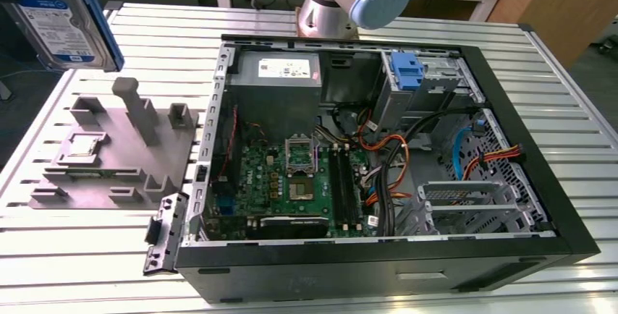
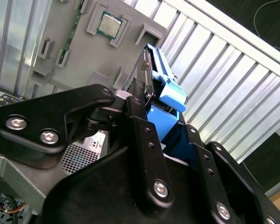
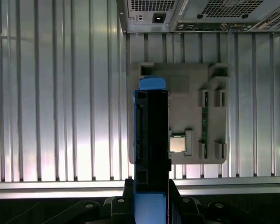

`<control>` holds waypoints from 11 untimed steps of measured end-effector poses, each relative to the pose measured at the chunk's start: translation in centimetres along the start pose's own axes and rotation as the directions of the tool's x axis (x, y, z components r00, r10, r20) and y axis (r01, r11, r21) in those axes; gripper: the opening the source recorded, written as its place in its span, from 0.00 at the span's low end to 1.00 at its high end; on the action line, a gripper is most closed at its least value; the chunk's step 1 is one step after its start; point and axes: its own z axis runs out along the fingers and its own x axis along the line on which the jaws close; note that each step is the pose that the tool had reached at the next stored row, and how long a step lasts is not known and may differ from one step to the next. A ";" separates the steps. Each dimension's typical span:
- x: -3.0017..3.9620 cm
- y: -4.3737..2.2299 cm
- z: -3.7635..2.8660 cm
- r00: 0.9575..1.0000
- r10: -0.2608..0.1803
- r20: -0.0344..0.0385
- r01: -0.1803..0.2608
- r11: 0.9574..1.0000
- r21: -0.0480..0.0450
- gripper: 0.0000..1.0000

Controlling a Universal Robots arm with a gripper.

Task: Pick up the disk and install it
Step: 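Pick up the disk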

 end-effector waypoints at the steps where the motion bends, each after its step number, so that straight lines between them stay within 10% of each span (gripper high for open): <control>1: 0.00 0.00 -0.07 1.000 0.000 0.000 0.000 1.000 0.000 0.37; 11: 0.00 0.00 -0.78 1.000 0.000 0.000 0.000 1.000 0.000 0.37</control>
